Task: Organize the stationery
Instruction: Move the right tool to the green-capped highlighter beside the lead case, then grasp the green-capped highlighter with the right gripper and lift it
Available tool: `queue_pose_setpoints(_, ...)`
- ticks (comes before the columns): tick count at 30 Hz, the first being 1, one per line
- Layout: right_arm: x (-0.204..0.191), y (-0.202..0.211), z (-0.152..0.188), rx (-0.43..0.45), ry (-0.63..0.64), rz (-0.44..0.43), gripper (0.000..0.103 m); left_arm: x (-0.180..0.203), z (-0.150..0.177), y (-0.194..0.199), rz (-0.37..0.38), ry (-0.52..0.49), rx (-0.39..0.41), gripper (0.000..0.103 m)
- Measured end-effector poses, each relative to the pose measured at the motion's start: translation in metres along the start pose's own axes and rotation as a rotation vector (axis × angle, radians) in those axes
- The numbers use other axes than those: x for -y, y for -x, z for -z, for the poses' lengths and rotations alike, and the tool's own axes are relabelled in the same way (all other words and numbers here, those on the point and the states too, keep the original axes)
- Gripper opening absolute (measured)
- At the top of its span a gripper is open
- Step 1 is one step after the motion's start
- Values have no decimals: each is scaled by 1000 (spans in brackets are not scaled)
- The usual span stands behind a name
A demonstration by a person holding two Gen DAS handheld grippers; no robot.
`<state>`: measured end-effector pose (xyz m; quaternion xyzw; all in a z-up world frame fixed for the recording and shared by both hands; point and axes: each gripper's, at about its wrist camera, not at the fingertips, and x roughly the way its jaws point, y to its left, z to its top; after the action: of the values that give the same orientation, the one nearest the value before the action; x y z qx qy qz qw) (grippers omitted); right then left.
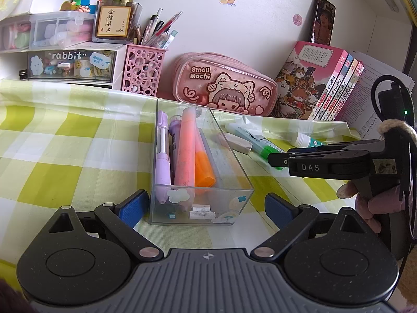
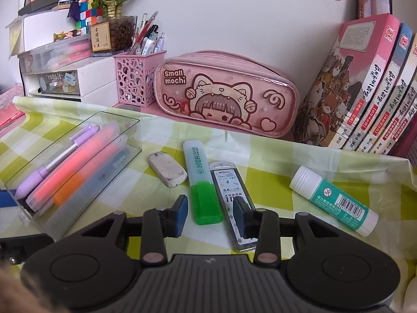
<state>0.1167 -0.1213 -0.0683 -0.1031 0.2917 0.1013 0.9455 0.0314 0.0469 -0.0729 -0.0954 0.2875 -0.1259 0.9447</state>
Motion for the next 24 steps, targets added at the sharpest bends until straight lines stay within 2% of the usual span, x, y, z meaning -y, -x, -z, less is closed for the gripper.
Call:
queue_pose_setpoints(2, -6, -1, 3, 9, 43, 11, 51, 0, 0, 0, 0, 0, 0, 92)
queue_pose_setpoints(5, -11, 0, 6, 11, 82, 25, 51, 0, 0, 0, 0, 0, 0, 92)
queue_pose_setpoints(14, -2, 29, 18, -53, -8, -10, 51, 0, 0, 0, 0, 0, 0, 92)
queue_pose_setpoints(18, -1, 44, 25, -108, -18, -71, 51, 0, 0, 0, 0, 0, 0, 92)
queue_pose_setpoints(24, -2, 38, 17, -128, -11, -78, 51, 0, 0, 0, 0, 0, 0, 92)
